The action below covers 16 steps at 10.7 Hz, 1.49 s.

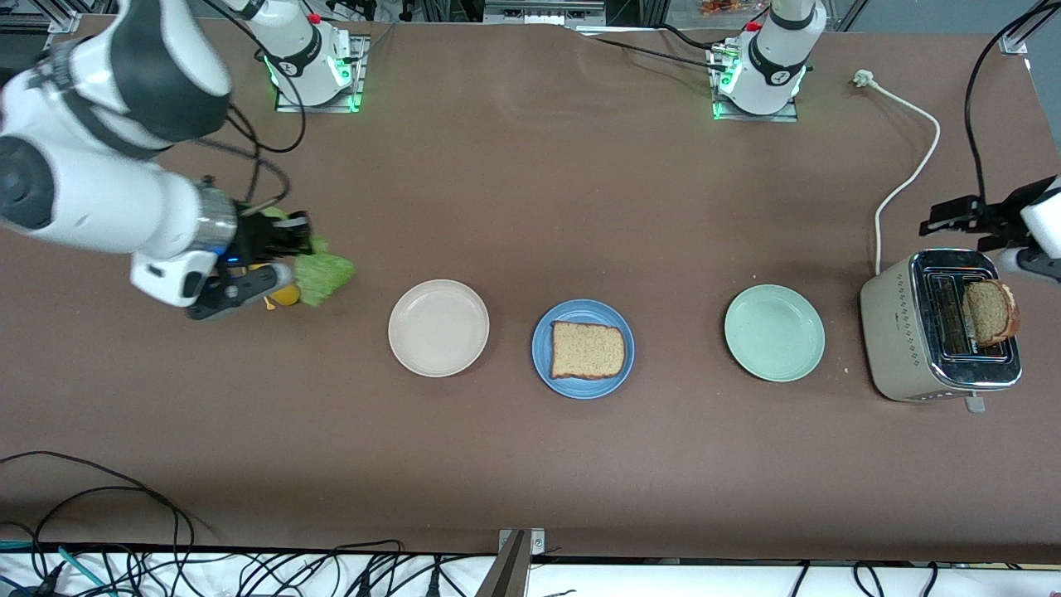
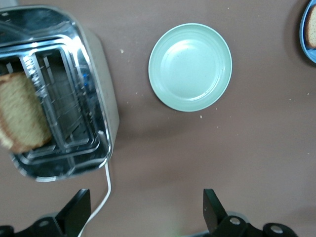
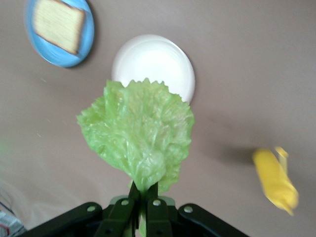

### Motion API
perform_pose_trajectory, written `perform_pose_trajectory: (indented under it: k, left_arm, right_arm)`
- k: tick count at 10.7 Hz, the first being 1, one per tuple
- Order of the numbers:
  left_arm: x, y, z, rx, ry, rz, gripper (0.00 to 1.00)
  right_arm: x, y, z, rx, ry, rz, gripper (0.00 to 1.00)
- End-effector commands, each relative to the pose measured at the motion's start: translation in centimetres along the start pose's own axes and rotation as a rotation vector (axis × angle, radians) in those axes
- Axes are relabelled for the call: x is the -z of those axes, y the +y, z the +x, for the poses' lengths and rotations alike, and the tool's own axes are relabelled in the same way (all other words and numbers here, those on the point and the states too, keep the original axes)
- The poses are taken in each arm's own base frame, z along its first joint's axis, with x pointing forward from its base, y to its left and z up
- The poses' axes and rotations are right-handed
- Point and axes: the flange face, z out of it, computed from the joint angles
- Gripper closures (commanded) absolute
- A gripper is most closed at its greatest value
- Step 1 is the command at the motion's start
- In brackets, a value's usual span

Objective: Make sandwich in blue plate with both arms
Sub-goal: 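Carry the lettuce to the blue plate while the left gripper withdraws, then lower the lettuce onto the bread and open the right gripper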

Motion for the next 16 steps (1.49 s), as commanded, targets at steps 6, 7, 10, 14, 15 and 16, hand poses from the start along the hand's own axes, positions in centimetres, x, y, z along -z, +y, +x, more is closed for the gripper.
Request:
perform_pose_trajectory:
  k: [6, 7, 10, 14, 15, 16]
  left_arm:
    - [8.6, 2.5, -5.3, 0.246, 0.003, 0.078, 0.00]
    - [8.5, 2.5, -5.2, 0.249, 0.002, 0.078, 0.00]
    - [10.8, 2.1, -5.8, 0.276, 0.052, 0.084, 0.00]
    - [11.0, 6.1, -4.6, 0.458, 0.051, 0.096, 0.00]
    - [11.0, 7.2, -4.4, 0.519, 0.050, 0.114, 0.00]
    - [11.2, 6.9, -4.5, 0.520, 0.053, 0.115, 0.00]
  right_arm:
    - [-13.9, -21.6, 9.6, 0.228, 0.454, -0.048, 1.00]
    - [-16.4, -22.6, 10.3, 0.270, 0.482, -0.064, 1.00]
    - [-23.4, -25.3, 12.1, 0.378, 0.609, -0.077, 1.00]
    - [-29.7, -27.0, 13.2, 0.406, 0.672, -0.081, 1.00]
    - [-31.0, -27.4, 13.0, 0.400, 0.660, -0.074, 1.00]
    - [-32.4, -27.2, 13.1, 0.401, 0.654, -0.075, 1.00]
